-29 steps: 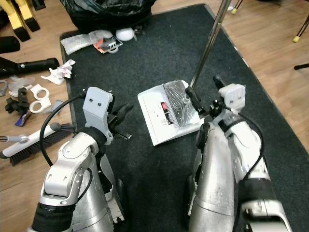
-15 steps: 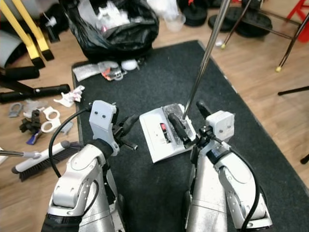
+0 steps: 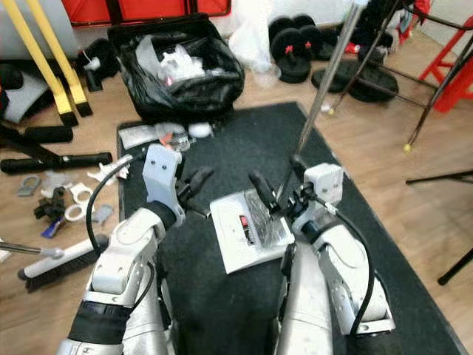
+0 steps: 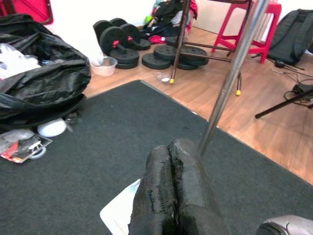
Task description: Sweep floor
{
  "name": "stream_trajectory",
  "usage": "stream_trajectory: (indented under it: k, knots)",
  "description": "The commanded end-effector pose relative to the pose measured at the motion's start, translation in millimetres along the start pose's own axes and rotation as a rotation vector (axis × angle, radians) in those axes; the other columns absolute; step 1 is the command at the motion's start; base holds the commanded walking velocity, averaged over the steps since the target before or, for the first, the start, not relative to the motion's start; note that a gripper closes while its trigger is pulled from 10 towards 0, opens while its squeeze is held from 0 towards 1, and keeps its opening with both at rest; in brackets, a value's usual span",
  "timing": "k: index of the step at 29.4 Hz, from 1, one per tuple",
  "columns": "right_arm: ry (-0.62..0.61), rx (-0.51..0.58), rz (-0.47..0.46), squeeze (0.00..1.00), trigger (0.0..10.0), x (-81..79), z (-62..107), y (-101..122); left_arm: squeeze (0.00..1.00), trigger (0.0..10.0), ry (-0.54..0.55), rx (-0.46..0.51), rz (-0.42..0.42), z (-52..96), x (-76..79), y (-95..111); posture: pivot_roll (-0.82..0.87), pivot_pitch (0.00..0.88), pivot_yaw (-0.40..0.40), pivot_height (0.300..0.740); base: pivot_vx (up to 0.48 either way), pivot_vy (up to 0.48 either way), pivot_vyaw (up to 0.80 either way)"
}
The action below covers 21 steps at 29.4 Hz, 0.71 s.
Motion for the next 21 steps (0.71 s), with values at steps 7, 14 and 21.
stream_trajectory:
  k: [7, 14, 21]
  knots:
    - [-0.012, -0.017, -0.011, 0.00, 10.0, 9.2, 1.0, -1.5, 0.00, 10.0, 0.061, 0.010, -0.011, -6.6, -3.5, -2.2, -0.15, 0.011, -0.132, 0.539, 0.000, 0.000, 0.00]
    - [-0.009, -0.023, -0.013, 0.00, 10.0, 10.2, 0.1, -0.9, 0.00, 10.0, 0.049, 0.018, -0.028, -8.6, -3.7, 0.2, -0.16, 0.014, -0.134, 0.574, 0.000, 0.000, 0.00]
    - [-0.005, -0.023, -0.018, 0.00, 10.0, 10.0, -0.8, -0.8, 0.00, 10.0, 0.024, 0.006, 0.008, -10.4, -4.5, -0.2, -0.15, 0.014, -0.134, 0.594, 0.000, 0.000, 0.00]
Point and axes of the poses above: a point about 5 cm out from each wrist's last joint towards the gripper, its own z axis pointing back from the gripper into the wrist, its own y axis along the axis of the wrist's last joint, x = y × z, the point moved 2 cm from there along -z, pointing out of the wrist towards the gripper, and after that the axes turned 4 degrees about z, right-handed, at the moved point
